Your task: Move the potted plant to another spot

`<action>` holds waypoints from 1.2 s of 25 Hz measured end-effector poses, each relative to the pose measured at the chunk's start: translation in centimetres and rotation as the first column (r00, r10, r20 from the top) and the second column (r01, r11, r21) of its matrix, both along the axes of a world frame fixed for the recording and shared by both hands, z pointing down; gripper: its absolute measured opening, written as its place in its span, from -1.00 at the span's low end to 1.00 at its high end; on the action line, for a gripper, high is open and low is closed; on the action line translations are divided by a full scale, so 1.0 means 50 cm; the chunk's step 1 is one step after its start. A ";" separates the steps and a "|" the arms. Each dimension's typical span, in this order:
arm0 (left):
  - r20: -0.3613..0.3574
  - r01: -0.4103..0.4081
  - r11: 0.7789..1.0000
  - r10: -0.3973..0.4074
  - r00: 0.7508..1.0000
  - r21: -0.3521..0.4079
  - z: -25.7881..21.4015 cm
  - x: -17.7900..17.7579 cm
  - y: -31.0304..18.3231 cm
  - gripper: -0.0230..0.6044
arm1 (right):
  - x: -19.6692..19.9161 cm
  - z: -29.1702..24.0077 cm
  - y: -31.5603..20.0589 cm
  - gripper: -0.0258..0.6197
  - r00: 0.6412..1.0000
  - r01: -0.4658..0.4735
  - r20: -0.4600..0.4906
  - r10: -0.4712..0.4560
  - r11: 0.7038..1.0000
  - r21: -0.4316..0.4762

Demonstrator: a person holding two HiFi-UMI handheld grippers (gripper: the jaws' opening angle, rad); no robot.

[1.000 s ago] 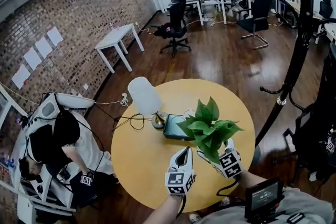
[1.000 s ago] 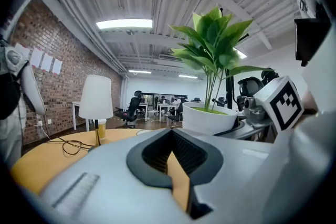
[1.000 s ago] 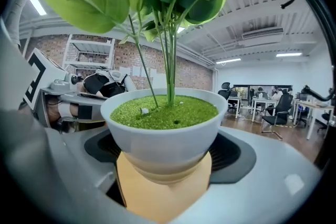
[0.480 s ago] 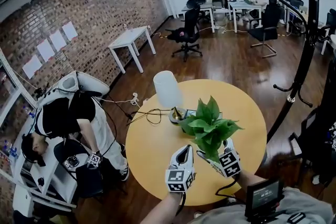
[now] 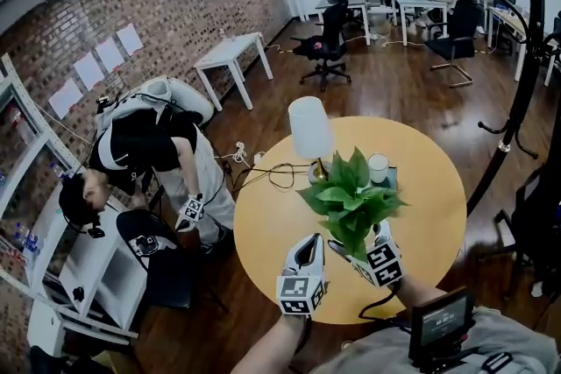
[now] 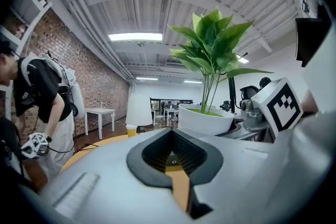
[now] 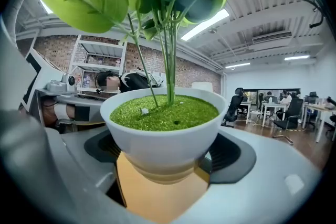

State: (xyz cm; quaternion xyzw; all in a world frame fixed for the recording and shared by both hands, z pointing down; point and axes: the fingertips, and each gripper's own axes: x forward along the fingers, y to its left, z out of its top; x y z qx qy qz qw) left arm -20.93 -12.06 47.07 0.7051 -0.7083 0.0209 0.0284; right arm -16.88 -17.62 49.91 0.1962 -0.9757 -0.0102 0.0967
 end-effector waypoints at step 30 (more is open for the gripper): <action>-0.036 -0.116 0.991 0.114 0.993 -0.063 0.061 -0.314 -0.096 -0.92 | -0.333 0.065 -0.067 0.64 0.998 -0.064 -0.018 0.063 0.997 -0.037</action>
